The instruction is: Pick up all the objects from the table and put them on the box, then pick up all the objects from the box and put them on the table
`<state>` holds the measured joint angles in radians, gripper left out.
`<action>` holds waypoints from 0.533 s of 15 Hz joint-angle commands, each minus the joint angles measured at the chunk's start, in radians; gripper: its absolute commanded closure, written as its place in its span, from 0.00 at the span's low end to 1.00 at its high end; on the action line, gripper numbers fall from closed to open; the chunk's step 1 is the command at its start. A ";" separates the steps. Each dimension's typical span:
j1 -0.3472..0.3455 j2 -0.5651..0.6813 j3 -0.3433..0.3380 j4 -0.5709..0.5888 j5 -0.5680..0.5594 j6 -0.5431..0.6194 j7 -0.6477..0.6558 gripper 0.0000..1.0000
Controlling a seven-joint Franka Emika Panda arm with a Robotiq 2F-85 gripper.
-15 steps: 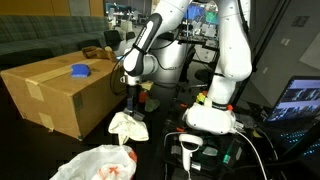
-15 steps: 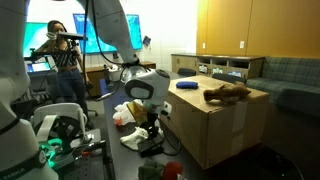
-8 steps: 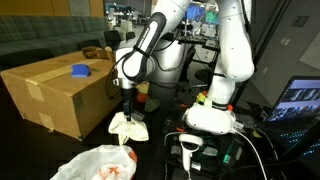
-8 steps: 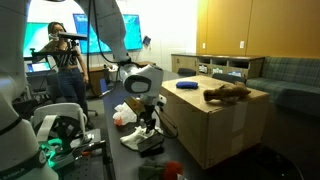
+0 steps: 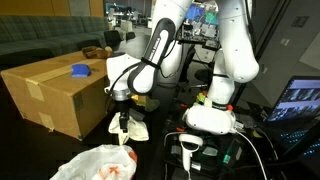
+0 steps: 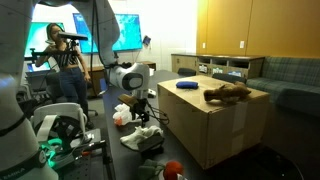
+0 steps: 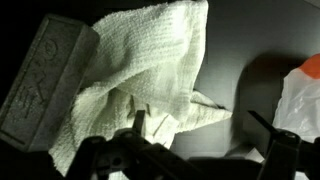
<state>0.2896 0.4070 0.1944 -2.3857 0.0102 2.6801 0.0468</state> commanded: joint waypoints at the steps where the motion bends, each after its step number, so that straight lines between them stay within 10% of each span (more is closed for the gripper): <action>1: 0.123 0.076 -0.106 0.038 -0.176 0.068 0.154 0.00; 8: 0.305 0.181 -0.329 0.068 -0.436 0.071 0.348 0.00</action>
<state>0.5299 0.5555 -0.0472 -2.3423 -0.3379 2.7477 0.3293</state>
